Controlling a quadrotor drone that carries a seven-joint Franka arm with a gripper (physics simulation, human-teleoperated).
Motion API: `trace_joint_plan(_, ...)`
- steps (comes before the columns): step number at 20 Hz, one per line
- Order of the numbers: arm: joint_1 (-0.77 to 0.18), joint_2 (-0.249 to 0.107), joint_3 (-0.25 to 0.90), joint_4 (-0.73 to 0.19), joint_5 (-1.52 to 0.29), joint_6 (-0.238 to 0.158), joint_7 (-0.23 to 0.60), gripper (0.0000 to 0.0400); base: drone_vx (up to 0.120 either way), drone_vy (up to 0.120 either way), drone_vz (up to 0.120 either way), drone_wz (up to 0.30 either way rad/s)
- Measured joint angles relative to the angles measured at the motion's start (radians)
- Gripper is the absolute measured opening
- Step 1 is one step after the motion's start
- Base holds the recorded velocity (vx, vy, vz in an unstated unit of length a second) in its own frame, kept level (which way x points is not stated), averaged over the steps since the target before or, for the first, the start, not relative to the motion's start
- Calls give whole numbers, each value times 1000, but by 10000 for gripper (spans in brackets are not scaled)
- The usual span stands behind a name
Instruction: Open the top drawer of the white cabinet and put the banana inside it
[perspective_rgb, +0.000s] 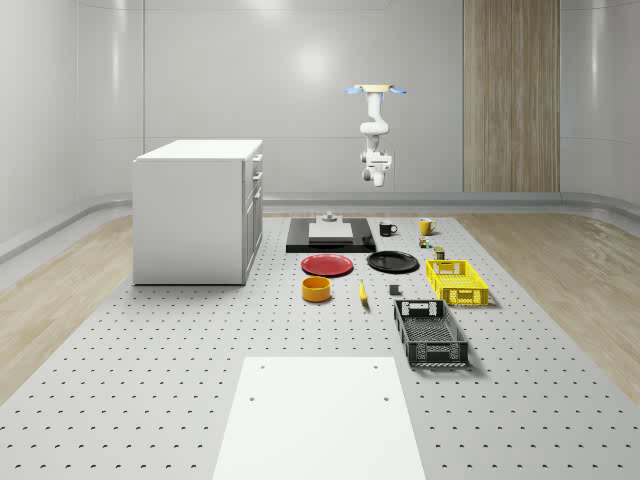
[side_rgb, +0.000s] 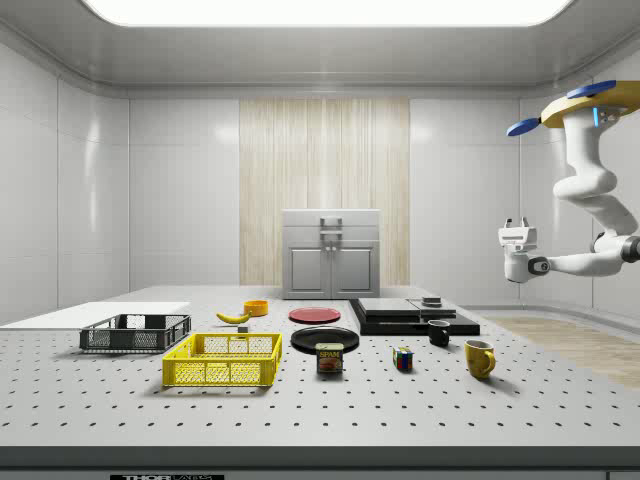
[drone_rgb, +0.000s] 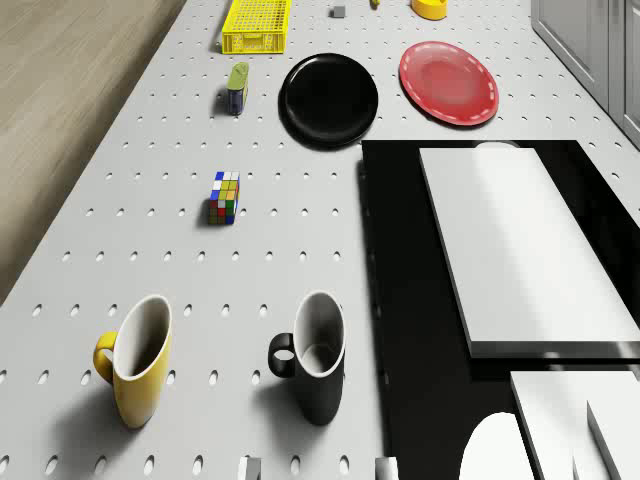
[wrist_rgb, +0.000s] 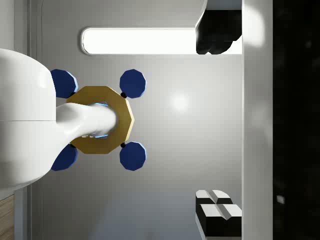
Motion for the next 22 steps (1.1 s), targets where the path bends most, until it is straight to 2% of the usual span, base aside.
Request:
trace_joint_plan(7,-3,33,2,149,1,-111,-2,400,114,-120,0,0)
trace_joint_plan(13,-3,69,-4,248,13,-168,-3,400,120,-120,120,0)
trace_joint_plan(15,23,76,-141,249,227,-181,-37,400,120,-120,120,0)
trace_joint_plan(18,77,74,-347,182,540,-192,-88,400,120,-120,120,0)
trace_joint_plan(22,146,57,-520,72,805,-191,-133,400,120,-120,120,0)
